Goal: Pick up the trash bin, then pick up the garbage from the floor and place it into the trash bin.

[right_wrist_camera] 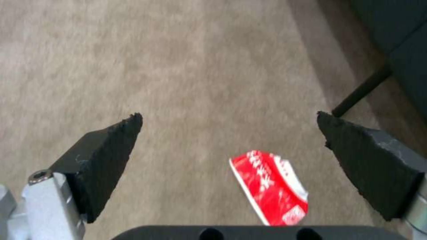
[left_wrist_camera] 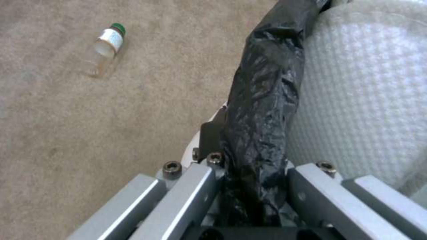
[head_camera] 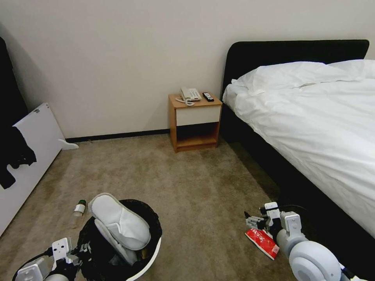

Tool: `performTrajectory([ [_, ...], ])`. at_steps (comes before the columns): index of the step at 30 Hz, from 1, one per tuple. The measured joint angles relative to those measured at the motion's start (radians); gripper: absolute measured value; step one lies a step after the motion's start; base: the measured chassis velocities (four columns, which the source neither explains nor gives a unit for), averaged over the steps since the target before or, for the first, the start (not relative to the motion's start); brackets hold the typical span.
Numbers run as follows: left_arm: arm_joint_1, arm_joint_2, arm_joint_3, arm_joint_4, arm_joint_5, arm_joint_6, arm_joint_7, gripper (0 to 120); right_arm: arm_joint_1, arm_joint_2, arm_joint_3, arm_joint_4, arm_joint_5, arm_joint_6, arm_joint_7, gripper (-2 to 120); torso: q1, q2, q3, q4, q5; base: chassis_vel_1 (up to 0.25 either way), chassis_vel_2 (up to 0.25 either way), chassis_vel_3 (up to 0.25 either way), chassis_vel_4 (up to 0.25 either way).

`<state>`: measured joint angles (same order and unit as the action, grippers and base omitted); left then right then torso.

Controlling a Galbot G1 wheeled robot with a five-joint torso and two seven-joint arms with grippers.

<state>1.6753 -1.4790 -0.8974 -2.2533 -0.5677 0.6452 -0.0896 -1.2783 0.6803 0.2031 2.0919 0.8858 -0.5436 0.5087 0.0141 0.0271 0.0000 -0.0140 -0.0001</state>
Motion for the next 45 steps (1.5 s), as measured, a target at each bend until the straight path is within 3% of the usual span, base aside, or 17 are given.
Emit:
performTrajectory([
  [13, -0.015, 0.01, 0.015, 0.031, 0.001, -0.001, 0.001, 2, -0.002, -0.011, 0.007, -0.128, 0.054, -0.098, -0.041, 100, 0.0, 0.0, 0.0, 0.0002, 0.0001, 0.0, 0.0, 0.0, 0.0],
  [24, -0.034, 0.037, 0.032, 0.067, -0.004, -0.002, 0.002, 2, 0.011, 0.019, 0.009, -0.242, 0.047, -0.125, -0.047, 100, 0.0, 0.0, 0.0, 0.0, 0.0001, 0.0, 0.0, 0.0, 0.0],
  [31, -0.042, 0.053, 0.032, 0.087, -0.016, -0.002, 0.002, 2, 0.072, 0.083, -0.01, -0.387, 0.009, -0.084, -0.065, 100, 0.0, 0.0, 0.0, 0.0002, 0.0001, 0.0, 0.0, 0.0, 0.0],
  [45, -0.029, 0.047, 0.019, 0.09, -0.015, -0.009, 0.002, 2, 0.172, 0.182, -0.085, -0.626, -0.121, 0.021, -0.134, 100, 0.0, 0.0, 0.0, 0.0, 0.0, 0.0, 0.0, 0.0, 0.0],
])
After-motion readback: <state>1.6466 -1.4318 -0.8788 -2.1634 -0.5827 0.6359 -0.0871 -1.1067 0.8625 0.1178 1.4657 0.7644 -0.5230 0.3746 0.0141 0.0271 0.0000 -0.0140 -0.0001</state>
